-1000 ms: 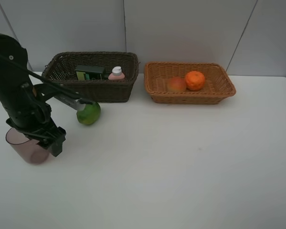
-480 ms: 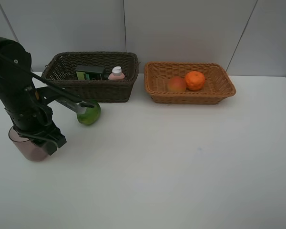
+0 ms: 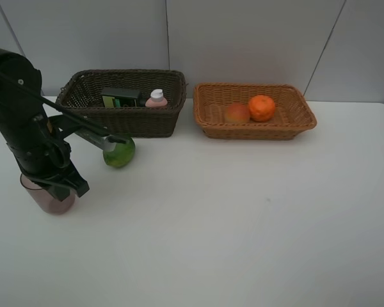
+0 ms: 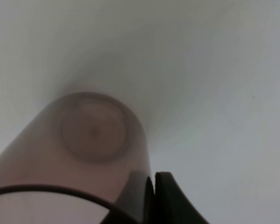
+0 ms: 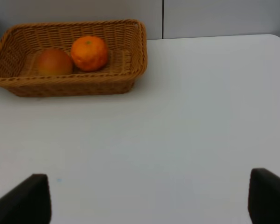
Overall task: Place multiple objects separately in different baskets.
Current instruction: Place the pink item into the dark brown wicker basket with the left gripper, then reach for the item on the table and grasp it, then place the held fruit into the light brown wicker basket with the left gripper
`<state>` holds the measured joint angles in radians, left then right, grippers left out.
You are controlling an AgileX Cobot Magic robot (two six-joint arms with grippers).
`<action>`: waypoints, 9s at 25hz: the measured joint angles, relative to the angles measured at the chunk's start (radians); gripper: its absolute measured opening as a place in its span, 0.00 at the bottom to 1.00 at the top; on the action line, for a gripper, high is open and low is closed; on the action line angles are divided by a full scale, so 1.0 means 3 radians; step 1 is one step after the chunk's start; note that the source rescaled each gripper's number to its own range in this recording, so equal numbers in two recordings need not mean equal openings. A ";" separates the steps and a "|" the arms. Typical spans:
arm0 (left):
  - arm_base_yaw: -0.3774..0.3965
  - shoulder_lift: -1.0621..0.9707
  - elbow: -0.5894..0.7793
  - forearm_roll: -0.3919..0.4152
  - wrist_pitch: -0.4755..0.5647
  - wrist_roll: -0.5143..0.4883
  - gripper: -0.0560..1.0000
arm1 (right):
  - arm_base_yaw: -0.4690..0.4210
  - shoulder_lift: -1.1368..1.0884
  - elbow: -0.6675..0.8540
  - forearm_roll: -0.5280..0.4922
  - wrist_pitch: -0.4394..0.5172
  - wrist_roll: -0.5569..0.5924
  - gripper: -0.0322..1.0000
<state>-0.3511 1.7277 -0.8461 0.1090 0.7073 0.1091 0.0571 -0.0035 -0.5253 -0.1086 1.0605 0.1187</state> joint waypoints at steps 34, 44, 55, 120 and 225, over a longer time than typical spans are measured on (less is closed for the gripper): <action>-0.0114 0.0601 -0.2646 0.0019 0.0278 -0.0364 0.05 | 0.0000 0.0000 0.0000 0.0000 0.0000 0.0000 0.78; -0.0071 0.0875 -0.2677 -0.0007 0.0105 -0.0323 0.05 | 0.0000 0.0000 0.0000 0.0000 0.0000 0.0000 0.78; 0.0327 0.0931 -0.2680 0.0183 0.0212 -0.0329 0.05 | 0.0000 0.0000 0.0000 0.0000 0.0000 0.0000 0.78; -0.0353 0.0681 -0.0797 0.0563 -0.1115 -0.2064 1.00 | 0.0000 0.0000 0.0000 0.0000 0.0000 0.0000 0.78; -0.0934 0.2577 -0.4270 -0.0292 -0.0662 -0.0017 0.78 | 0.0000 0.0000 0.0000 0.0000 0.0000 0.0000 0.78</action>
<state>-0.6312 2.5010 -2.1269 0.0214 0.5086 0.1041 0.0571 -0.0035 -0.5253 -0.1086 1.0605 0.1187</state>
